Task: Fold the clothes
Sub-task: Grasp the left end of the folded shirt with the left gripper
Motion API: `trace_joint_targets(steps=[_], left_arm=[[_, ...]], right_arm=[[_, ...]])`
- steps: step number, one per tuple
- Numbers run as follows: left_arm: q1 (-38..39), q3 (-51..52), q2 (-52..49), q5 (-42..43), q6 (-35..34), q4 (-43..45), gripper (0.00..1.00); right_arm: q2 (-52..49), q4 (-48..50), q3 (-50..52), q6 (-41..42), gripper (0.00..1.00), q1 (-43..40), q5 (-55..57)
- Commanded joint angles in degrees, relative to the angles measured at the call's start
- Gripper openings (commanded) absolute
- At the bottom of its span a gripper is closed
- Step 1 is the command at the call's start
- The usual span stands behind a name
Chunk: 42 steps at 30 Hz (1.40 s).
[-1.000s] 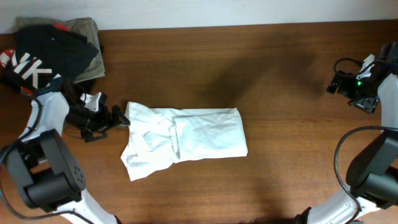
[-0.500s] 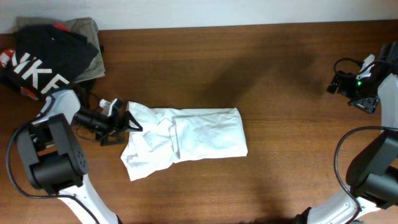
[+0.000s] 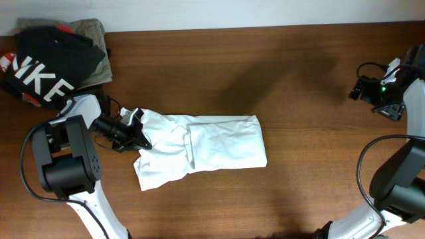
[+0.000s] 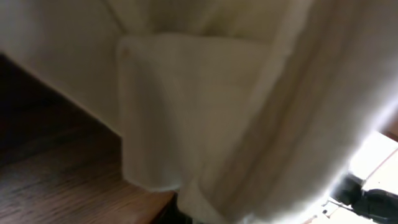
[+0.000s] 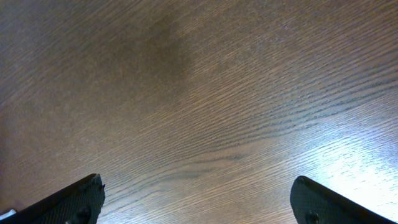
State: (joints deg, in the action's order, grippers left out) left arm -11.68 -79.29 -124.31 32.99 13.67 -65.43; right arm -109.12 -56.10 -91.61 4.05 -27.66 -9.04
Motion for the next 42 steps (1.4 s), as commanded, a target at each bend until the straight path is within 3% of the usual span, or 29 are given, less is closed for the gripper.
trace_joint_targets(steps=[1,7,14,27,31,34,42], left_arm=[[-0.15,-2.19,-1.36,-12.07,-8.63,-1.33,0.01],[-0.63,-20.06,-1.36,-22.18,-16.98,-13.55,0.01],[2.05,-41.83,-1.01,-22.27,-17.09,-29.62,0.01],[18.47,-42.93,0.48,-21.92,-17.14,-31.17,0.01],[19.91,-42.93,2.01,-22.32,-17.22,-31.30,0.01],[19.89,-42.93,5.40,-28.48,-21.22,-31.30,0.01],[19.91,-42.93,13.68,-28.70,-21.22,-31.30,0.01]], right_arm=[[1.01,0.04,-0.96,0.07,0.99,0.26,0.55],[1.01,0.04,-0.96,0.07,0.99,0.26,0.57],[1.01,0.04,-0.96,0.07,0.99,0.26,0.57],[1.01,0.04,-0.96,0.09,0.99,0.26,0.55],[1.01,0.04,-0.96,0.07,0.99,0.26,0.57],[1.01,0.04,-0.96,0.07,0.99,0.26,0.57],[1.01,0.04,-0.96,0.09,0.99,0.26,0.57]])
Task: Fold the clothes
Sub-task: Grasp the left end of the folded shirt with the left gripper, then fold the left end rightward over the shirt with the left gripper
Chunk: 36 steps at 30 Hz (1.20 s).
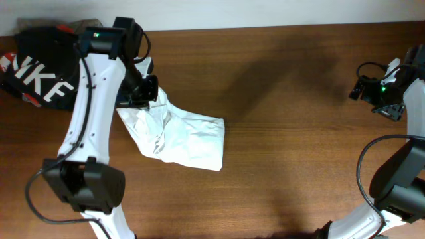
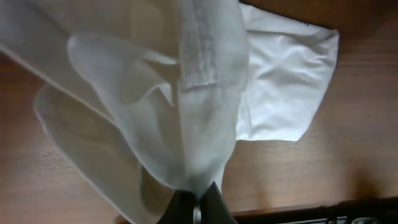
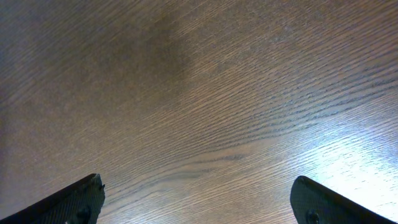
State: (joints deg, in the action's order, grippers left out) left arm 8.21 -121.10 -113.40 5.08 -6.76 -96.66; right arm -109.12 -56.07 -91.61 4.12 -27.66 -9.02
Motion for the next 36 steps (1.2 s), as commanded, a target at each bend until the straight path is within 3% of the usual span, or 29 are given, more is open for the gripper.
trace_joint_targets(steps=[1,6,13,18,33,34,36], left_arm=[[0.07,-1.09,2.80,-0.07,-0.76,-0.07,0.01],[3.61,-0.13,2.73,2.62,-0.76,0.96,0.01],[10.78,13.00,2.73,3.21,-5.70,12.70,0.01],[14.73,19.54,2.73,4.59,-5.68,20.15,0.01],[19.56,34.69,2.73,7.78,-9.51,36.20,0.02],[19.56,34.86,2.73,7.78,-9.51,36.44,0.10],[19.54,34.86,2.75,7.80,-9.51,36.46,0.43]], right_arm=[[1.01,0.02,-0.96,0.00,0.99,0.26,0.55],[1.01,0.02,-0.96,0.00,0.99,0.26,0.55],[1.01,0.00,-0.96,0.02,0.99,0.26,0.55],[1.01,0.02,-0.96,0.02,0.99,0.26,0.55],[1.01,0.02,-0.96,0.00,0.99,0.26,0.52],[1.01,0.02,-0.96,0.02,0.99,0.26,0.55],[1.01,0.02,-0.96,0.02,0.99,0.26,0.55]])
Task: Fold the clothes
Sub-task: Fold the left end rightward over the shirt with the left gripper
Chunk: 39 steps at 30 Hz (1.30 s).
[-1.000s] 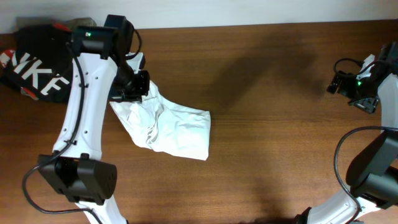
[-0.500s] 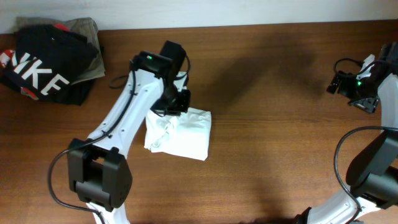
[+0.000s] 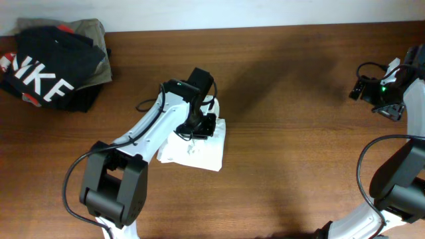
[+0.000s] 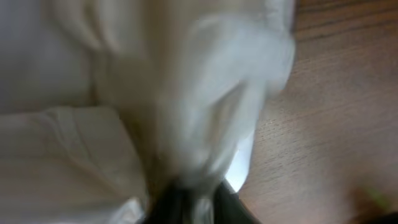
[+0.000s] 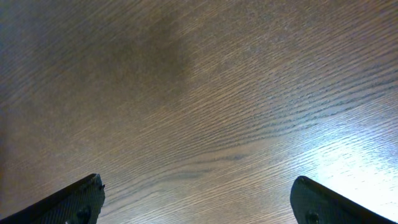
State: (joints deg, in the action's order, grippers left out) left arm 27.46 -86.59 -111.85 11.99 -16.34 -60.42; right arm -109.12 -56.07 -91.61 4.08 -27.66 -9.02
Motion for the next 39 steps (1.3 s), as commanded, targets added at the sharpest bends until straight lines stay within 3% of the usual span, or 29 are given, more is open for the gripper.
trace_joint_targets(steps=[1,8,12,16,18,20,25,29,30,32,33,36,39], left_arm=[[0.28,0.35,1.20,0.87,0.09,0.22,0.58],[0.15,-5.29,5.57,3.13,3.17,-3.34,0.58],[-2.16,-8.94,12.90,-8.09,3.15,-7.65,0.59],[-8.55,-8.37,13.20,-12.33,3.17,-13.16,0.69],[-11.13,-6.62,11.72,-11.41,3.19,-11.82,0.71],[-12.11,-4.74,8.33,-2.38,10.62,-8.55,0.81],[-11.93,-4.72,-0.02,0.28,13.70,-5.53,0.84],[-11.87,-4.68,-2.14,7.37,19.67,-5.70,0.86],[-11.87,-4.68,-2.14,7.39,19.67,-5.81,0.77],[-11.87,-4.68,-2.14,7.41,19.67,-6.25,0.49],[-11.87,-4.68,-2.14,7.39,19.67,-6.45,0.30],[-11.87,-4.68,-2.14,7.37,19.67,-7.04,0.00],[-11.87,-4.68,-2.14,9.44,19.67,-9.42,0.00]], right_arm=[[1.01,0.02,-0.96,0.04,0.99,0.26,0.55],[1.01,0.02,-0.96,0.04,0.99,0.26,0.52],[1.01,0.02,-0.96,0.04,0.99,0.26,0.52],[1.01,0.02,-0.96,0.04,0.99,0.26,0.52],[1.01,0.02,-0.96,0.07,0.99,0.26,0.55],[1.01,0.02,-0.96,0.07,0.99,0.26,0.52],[1.01,0.02,-0.96,0.04,0.99,0.26,0.52],[1.01,0.02,-0.96,0.04,0.99,0.26,0.55],[1.01,0.02,-0.96,0.07,0.99,0.26,0.52],[1.01,0.02,-0.96,0.04,0.99,0.26,0.52],[1.01,0.02,-0.96,0.04,0.99,0.26,0.55],[1.01,0.02,-0.96,0.04,0.99,0.26,0.55],[1.01,0.02,-0.96,0.07,0.99,0.26,0.55]])
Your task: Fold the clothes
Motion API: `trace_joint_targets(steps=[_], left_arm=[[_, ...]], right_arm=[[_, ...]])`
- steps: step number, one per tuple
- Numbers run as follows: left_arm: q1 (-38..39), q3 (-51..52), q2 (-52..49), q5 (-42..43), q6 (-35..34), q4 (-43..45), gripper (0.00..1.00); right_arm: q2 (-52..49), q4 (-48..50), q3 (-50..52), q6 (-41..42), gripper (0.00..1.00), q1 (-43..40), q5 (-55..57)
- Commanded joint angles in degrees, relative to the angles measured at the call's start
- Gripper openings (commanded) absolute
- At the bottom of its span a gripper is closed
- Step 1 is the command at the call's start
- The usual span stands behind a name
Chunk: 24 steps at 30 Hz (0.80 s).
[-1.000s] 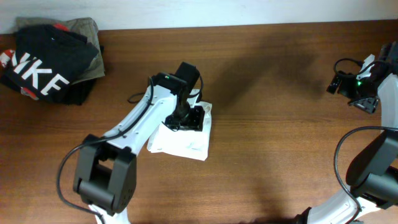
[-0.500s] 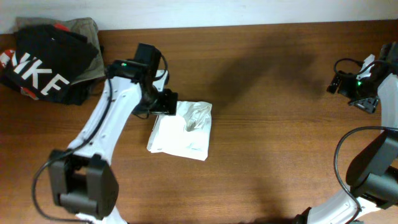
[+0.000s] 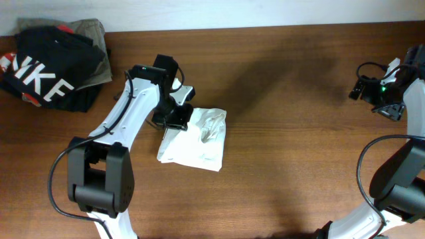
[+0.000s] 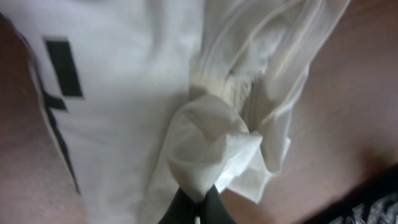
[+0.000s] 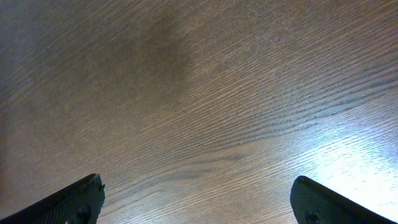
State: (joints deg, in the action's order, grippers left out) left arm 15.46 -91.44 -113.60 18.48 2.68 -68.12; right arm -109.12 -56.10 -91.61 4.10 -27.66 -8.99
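Observation:
A white garment (image 3: 194, 139) lies folded into a small bundle left of the table's middle. My left gripper (image 3: 178, 118) sits at the bundle's upper left edge. In the left wrist view the left gripper (image 4: 198, 202) is shut on a pinch of the white garment (image 4: 214, 146), whose black stripes (image 4: 62, 76) show at the left. My right gripper (image 3: 388, 89) hovers at the far right edge, and in its wrist view the right gripper (image 5: 198, 200) is open over bare wood.
A pile of dark clothes with a black NIKE shirt (image 3: 50, 66) and an olive piece (image 3: 89, 30) lies at the back left corner. The wooden table (image 3: 299, 153) runs to the wall at the back.
My left gripper moved left, from above the bundle's right part to its upper left edge, still pinching cloth. The bundle's top right corner now lies bunched. The right arm stayed still.
First the garment lay spread long across the middle, with my left gripper at its left end. Then the gripper held that end lifted near the dark pile. Later it was over the right side with the cloth doubled. Now the garment is a compact bundle.

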Motion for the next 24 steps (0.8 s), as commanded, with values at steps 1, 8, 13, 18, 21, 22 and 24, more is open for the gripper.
trace_joint_targets(steps=[1,8,13,18,21,22,24], left_arm=[[0.20,0.17,-0.39,4.72,0.66,-2.82,0.01],[6.78,0.17,-0.39,7.06,0.85,-12.11,0.01],[11.02,0.22,-0.39,5.88,0.85,-15.21,0.04],[11.37,0.22,-0.39,5.57,0.90,-16.57,0.27],[11.39,0.20,-0.39,5.57,0.90,-15.50,0.27],[11.37,0.09,-0.39,5.57,0.87,-15.23,0.27],[11.39,-0.04,-0.39,6.21,0.87,-14.47,0.27]], right_arm=[[1.01,0.04,-0.96,0.04,0.99,0.26,0.52],[1.01,0.04,-0.96,0.04,0.99,0.26,0.52],[1.01,0.04,-0.96,0.02,0.99,0.26,0.52],[1.01,0.04,-0.96,0.02,0.99,0.26,0.50],[1.01,0.04,-0.96,0.02,0.99,0.26,0.50],[1.01,0.04,-0.96,0.02,0.99,0.26,0.50],[1.01,0.04,-0.96,0.04,0.99,0.26,0.50]])
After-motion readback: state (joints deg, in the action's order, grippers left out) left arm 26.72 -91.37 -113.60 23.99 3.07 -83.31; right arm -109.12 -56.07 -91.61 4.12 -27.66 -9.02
